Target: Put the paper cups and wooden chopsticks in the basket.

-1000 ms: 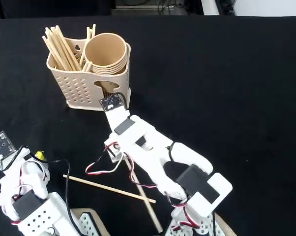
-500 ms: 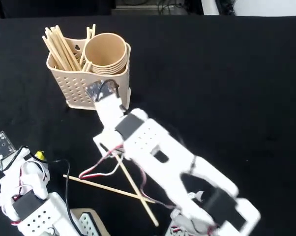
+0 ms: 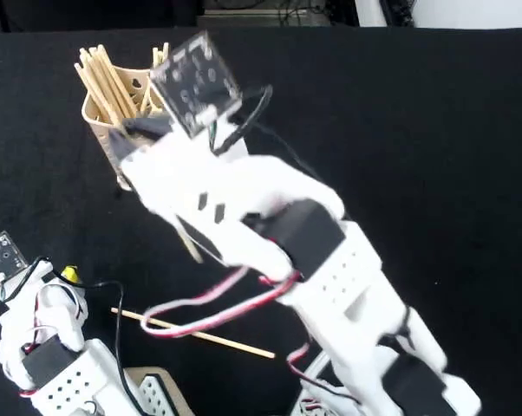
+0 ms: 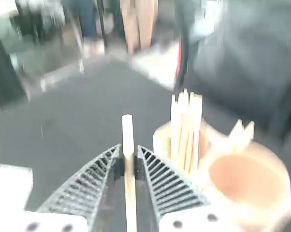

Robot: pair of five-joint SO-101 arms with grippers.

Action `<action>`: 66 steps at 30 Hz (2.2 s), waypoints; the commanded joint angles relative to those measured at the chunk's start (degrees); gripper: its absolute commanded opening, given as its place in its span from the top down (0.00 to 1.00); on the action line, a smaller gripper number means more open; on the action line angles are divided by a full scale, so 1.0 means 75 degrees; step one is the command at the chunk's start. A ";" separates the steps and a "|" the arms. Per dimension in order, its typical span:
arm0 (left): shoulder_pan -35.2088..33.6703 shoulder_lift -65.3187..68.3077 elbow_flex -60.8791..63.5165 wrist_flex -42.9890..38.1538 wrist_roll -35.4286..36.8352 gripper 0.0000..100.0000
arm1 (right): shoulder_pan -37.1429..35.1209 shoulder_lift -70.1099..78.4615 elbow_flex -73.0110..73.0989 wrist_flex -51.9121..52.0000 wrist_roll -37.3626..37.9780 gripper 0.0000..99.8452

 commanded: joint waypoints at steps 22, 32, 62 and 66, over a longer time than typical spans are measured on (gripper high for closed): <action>0.0029 -0.0082 -0.0193 -0.0035 -0.0082 0.76 | 0.0949 0.4097 -0.2315 -0.5978 0.2098 0.99; 0.0029 -0.0082 -0.0182 -0.0035 -0.0082 0.76 | 0.0797 0.4214 -0.2256 -0.4337 0.2098 0.98; 0.1026 0.0316 -0.1506 0.0516 -0.1711 0.76 | 0.1922 0.3722 -0.6851 0.5474 0.2098 0.88; 0.1260 0.1946 -0.3089 0.0938 -0.2590 0.75 | 0.2930 0.3616 -0.7168 0.6388 0.2133 0.88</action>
